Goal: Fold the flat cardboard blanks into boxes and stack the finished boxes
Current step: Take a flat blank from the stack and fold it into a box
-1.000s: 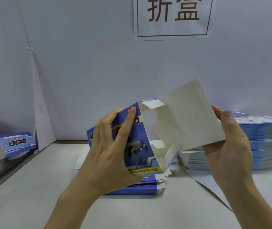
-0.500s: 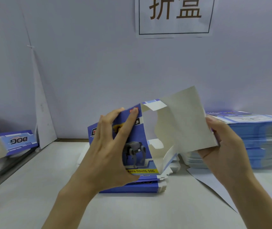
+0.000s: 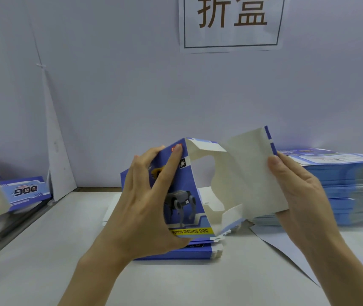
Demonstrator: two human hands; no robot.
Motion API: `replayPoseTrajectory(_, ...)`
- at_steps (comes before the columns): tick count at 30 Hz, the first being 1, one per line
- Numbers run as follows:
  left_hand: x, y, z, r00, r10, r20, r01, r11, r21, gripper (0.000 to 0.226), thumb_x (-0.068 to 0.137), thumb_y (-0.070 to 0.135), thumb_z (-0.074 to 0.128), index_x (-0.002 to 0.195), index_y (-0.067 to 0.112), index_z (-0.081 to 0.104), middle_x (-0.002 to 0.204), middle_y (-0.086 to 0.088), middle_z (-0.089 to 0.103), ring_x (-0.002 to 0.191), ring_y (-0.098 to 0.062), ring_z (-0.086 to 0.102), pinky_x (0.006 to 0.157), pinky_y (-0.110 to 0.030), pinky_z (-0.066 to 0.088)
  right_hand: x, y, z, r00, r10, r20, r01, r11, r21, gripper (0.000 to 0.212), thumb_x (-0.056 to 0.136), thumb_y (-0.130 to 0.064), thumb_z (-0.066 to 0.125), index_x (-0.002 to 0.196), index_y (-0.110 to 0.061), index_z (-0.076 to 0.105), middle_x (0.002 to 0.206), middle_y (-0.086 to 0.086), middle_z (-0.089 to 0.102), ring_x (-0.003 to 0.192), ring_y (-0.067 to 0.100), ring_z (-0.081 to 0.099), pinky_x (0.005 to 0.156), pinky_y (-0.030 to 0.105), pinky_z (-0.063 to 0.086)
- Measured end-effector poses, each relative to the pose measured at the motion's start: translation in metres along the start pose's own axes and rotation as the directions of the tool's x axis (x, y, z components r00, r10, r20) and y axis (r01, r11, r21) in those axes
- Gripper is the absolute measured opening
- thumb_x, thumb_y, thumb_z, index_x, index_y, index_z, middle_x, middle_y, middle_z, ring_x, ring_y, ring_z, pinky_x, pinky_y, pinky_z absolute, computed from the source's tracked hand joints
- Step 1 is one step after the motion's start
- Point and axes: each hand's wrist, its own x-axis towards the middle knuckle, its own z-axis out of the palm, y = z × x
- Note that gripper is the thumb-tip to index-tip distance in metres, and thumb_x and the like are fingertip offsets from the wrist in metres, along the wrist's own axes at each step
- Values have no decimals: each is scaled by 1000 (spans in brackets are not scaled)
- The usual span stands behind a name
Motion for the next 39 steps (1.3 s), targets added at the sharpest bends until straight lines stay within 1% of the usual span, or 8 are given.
replayPoseTrajectory(5,1,6,7,999,-25,19,24,997,74,123,52,54,75,151,27,8,144,-5,18,133,-31,30,95,-63,44,-12,5,19,985,-117,129,126,990,-59,23,80,-40,55,81,-41,78,84,-17,74,72,-1,67,58,13,50)
replayPoseTrajectory(9,1,6,9,1000,-25,2,24,990,140,112,57,63,60,151,23,12,141,-14,23,136,-28,22,102,-70,33,-25,25,40,946,-202,254,257,944,-207,33,88,-36,51,116,-45,64,119,-32,64,115,-14,55,88,4,42)
replayPoseTrajectory(12,0,10,13,999,5,35,-12,982,190,113,57,64,60,152,23,13,143,-16,23,141,-29,20,116,-60,10,-28,36,46,938,-230,259,302,908,-290,38,96,-30,44,131,-44,49,131,-37,54,127,-15,43,105,11,36)
replayPoseTrajectory(18,-1,15,18,999,4,44,-12,979,204,119,51,64,71,150,20,21,143,-15,24,139,-30,24,115,-58,13,-27,35,43,950,-198,241,257,934,-249,37,101,-32,47,137,-37,50,138,-19,56,132,10,49,109,45,41)
replayPoseTrajectory(28,-2,21,22,999,-21,49,11,977,212,118,53,68,69,150,17,23,141,-15,26,138,-30,26,119,-48,3,-25,37,40,967,-168,191,226,912,-341,40,104,-15,45,131,-42,56,125,-22,64,120,7,58,102,41,48)
replayPoseTrajectory(34,-4,21,23,997,-71,22,65,979,191,119,52,68,67,150,17,20,141,-16,25,134,-33,28,107,-62,33,-31,35,42,950,-89,300,205,901,-383,53,86,-52,40,139,-50,44,144,-22,48,138,5,41,114,43,35)
replayPoseTrajectory(36,-5,24,24,995,-100,3,98,982,164,119,53,70,63,151,19,20,141,-15,25,130,-31,28,101,-53,43,-32,34,44,947,-94,306,233,859,-456,53,87,-55,39,140,-55,38,148,-29,40,141,-1,32,116,40,31)
replayPoseTrajectory(39,-5,27,26,994,-111,-15,112,985,133,117,54,73,57,151,20,20,140,-14,26,128,-26,28,99,-41,38,-31,36,43,940,-143,309,302,769,-564,56,89,-49,37,145,-51,33,151,-30,33,142,-5,25,116,38,32)
